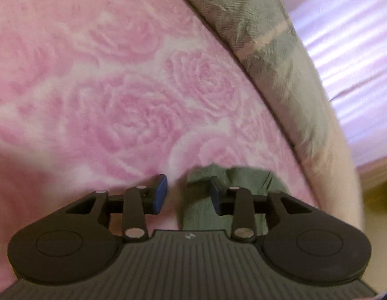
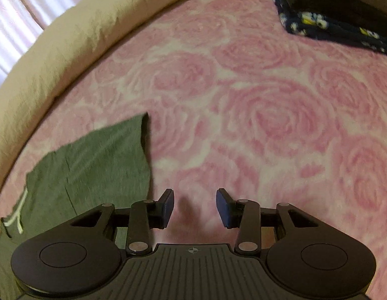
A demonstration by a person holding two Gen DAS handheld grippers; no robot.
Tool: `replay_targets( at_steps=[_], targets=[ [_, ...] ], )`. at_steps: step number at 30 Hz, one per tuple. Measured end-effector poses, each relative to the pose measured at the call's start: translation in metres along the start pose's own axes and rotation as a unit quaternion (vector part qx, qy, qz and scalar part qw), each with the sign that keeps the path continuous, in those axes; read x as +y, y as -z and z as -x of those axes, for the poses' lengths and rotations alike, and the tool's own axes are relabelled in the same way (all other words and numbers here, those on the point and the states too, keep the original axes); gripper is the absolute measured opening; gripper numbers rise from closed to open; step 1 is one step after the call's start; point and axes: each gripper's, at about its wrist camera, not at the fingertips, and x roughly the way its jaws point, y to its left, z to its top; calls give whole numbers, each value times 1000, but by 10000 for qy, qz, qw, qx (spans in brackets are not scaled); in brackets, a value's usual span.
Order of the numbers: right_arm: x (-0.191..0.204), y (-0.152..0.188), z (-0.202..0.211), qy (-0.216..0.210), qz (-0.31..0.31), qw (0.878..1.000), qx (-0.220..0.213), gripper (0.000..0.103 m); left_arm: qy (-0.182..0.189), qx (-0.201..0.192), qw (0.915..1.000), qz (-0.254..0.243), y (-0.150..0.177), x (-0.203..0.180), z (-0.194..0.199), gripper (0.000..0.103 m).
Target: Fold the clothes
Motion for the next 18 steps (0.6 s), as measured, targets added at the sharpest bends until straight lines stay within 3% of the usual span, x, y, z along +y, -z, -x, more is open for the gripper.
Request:
replay_targets(
  at_steps=[2,5,8,10,12,13,14,16,18],
  targets=[
    [5,8,-3,167,-16,9999,25,41,-12,-36,9999,-143,-4,-3,1,0],
    [15,16,-3,372,45,9993,-44,41,-118,-383,9949,-929,-10,-24,20,0],
    [27,22,-4,472,213,9987,-8,41,-231,-537,9744,-2169,-16,-55,30,0],
    [34,25,-8,611,323,9976,30,41,-458,-382,9600,-2736,-16,-68,18,0],
    [38,29,-12,742,384,9965,-26,41,-722,-120,9573,-2797,-17,-59,-4,2],
    [40,31,-14,797,423,9959,-63,41,-853,18,9570,-2774,-17,-52,-15,12],
    [42,33,-15,850,490,9951,-96,41,-847,44,9590,-2704,-17,-45,-21,14],
    [46,35,-16,948,653,9933,-135,41,-686,-13,9660,-2492,-20,-35,-21,14],
    [49,38,-13,951,729,9927,-156,41,-745,-210,9664,-2450,-25,-36,-10,23]
  ],
)
